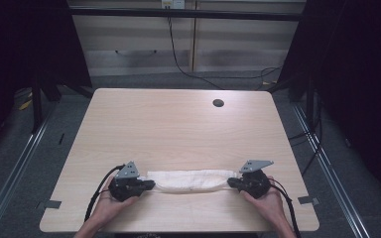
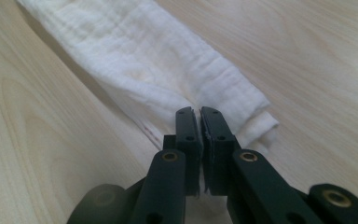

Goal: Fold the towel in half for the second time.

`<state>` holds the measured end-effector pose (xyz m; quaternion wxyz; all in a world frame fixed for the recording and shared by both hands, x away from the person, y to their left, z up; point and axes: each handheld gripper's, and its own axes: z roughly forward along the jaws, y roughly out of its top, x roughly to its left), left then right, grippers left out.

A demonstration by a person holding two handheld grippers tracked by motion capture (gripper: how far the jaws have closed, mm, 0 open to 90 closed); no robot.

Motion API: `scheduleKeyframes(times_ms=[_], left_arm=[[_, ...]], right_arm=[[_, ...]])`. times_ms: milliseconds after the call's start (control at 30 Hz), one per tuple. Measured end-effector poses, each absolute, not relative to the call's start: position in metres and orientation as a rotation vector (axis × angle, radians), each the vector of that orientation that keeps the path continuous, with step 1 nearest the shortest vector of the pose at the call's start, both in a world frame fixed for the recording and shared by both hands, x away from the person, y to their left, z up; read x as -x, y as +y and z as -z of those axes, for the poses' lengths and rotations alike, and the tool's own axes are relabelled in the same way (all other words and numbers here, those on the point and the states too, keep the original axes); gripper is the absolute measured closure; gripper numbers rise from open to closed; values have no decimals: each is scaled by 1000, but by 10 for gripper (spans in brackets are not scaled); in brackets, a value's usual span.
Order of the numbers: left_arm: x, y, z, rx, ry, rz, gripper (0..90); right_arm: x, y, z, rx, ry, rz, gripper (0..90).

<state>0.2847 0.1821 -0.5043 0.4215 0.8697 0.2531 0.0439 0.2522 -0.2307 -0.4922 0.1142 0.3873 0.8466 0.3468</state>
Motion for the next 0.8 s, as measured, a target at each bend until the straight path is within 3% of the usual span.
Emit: scheduleKeyframes(times_ms=[467,600,800], left_arm=[[-283,183,504,-2158,695,-79,859],[-279,182,501,-2160,688,-72,742],[-270,191,492,-2112,671,-81,627]], right_arm=[[-232,-249,496,-1176,2453,-1026,798],[-224,-256,488,-1198,2414,-1083,722],[-219,-265,475,-1223,2345,-1189,681]])
